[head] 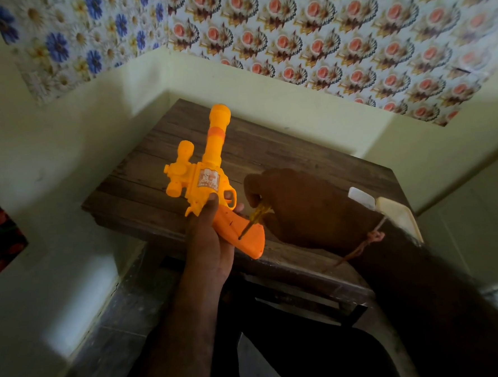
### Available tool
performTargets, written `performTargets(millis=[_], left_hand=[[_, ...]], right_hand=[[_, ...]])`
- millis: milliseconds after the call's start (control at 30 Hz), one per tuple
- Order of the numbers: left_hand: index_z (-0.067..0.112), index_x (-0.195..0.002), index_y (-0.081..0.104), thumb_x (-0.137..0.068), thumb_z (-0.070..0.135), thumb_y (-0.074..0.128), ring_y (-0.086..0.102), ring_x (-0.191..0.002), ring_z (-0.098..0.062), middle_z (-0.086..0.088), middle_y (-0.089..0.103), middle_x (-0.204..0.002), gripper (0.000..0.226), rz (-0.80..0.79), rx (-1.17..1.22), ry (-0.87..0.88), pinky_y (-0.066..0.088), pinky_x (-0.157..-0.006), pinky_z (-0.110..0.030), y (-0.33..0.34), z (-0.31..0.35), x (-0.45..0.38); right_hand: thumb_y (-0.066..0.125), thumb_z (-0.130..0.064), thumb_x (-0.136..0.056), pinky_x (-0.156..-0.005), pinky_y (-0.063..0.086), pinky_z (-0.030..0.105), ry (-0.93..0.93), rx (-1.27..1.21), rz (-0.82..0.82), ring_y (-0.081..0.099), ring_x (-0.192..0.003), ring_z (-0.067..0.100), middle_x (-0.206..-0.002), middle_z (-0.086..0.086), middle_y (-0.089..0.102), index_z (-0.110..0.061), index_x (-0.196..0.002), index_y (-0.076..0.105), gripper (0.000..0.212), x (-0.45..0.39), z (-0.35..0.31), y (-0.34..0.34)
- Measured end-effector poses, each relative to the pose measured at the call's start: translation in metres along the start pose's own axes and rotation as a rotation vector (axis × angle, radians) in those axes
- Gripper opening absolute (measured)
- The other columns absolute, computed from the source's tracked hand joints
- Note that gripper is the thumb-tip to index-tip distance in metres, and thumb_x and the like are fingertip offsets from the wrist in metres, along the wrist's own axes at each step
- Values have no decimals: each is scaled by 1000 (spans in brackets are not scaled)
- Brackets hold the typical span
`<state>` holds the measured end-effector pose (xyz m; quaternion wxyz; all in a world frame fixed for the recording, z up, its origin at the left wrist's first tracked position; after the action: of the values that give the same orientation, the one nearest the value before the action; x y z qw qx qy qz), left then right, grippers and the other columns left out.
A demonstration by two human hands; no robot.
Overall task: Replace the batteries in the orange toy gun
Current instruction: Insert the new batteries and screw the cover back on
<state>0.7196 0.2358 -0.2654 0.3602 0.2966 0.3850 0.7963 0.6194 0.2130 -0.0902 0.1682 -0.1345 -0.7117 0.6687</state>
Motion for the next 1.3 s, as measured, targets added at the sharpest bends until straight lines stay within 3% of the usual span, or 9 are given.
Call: performTargets(millis=[133, 267, 467, 633, 733, 867, 1033, 1200, 1300], left_hand=[[19, -145, 44, -91, 31, 64, 69, -88, -26, -16, 62, -124, 59, 21, -6, -17, 56, -70, -42, 0, 2, 0], [21, -144, 45, -93, 30, 62, 69, -85, -24, -10, 63, -119, 54, 26, -11, -25, 55, -71, -41, -1, 1, 1], [23, -141, 48, -90, 30, 62, 70, -94, -28, -14, 63, -130, 53, 41, 10, -23, 52, -90, -55, 2, 3, 2], [22, -143, 45, -94, 30, 60, 70, -90, -25, -15, 60, -131, 52, 38, -16, -26, 56, -71, -43, 1, 2, 3], [24, -140, 47, -95, 29, 59, 72, -91, -26, -13, 63, -131, 47, 70, 17, -40, 55, -81, -50, 1, 2, 3], [22, -144, 45, -89, 33, 66, 71, -89, -26, -9, 62, -127, 59, 55, 5, -28, 56, -70, -43, 2, 4, 3], [25, -143, 45, -93, 34, 62, 68, -95, -27, -9, 63, -125, 54, 54, -8, -33, 55, -71, -45, 2, 3, 3], [22, -145, 43, -95, 32, 60, 68, -91, -26, -11, 63, -123, 53, 59, 3, -37, 56, -64, -39, 0, 3, 4], [22, -144, 44, -95, 32, 59, 69, -89, -25, -12, 63, -124, 53, 56, -4, -34, 56, -69, -42, 0, 3, 3]], right_hand=[[59, -46, -87, -58, 33, 20, 24, 35, 10, 42, -72, 3, -79, -15, 42, -26, -90, 50, 22, -1, -1, -3], [65, -31, -86, -56, 27, 11, -3, -45, -22, 38, -64, -8, -74, -23, 36, -28, -97, 43, 25, 3, -4, -2], [57, -48, -87, -71, 48, 31, 88, 50, 21, 55, -83, 14, -91, -1, 59, -18, -91, 56, 31, -1, 2, -6], [62, -35, -86, -58, 35, 20, 26, 19, 4, 51, -79, 11, -84, -12, 47, -23, -96, 49, 21, 2, 3, 1], [59, -42, -87, -64, 43, 28, 66, 23, 15, 51, -74, 12, -80, -6, 52, -21, -86, 50, 23, 0, 3, -3], [62, -40, -86, -72, 47, 30, 60, -1, 7, 55, -86, 12, -94, -7, 56, -21, -109, 54, 31, 2, 3, 0], [59, -40, -88, -65, 40, 28, 60, 36, 10, 51, -76, 12, -77, -9, 46, -23, -85, 47, 20, -1, 5, -2], [61, -37, -86, -71, 46, 29, 42, 11, 29, 54, -86, 13, -95, -8, 54, -23, -108, 50, 29, 3, 2, 1], [61, -29, -87, -63, 41, 27, 39, 10, -1, 53, -79, 13, -84, -8, 50, -24, -92, 45, 17, 1, 2, -1]])
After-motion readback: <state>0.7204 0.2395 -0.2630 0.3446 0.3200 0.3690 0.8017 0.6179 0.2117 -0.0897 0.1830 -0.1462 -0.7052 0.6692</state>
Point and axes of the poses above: each hand's wrist, its own x-axis away from the middle knuckle, its own y-axis out of the palm, z = x × y, the point moved 3 cm from there along -x, towards the middle knuckle
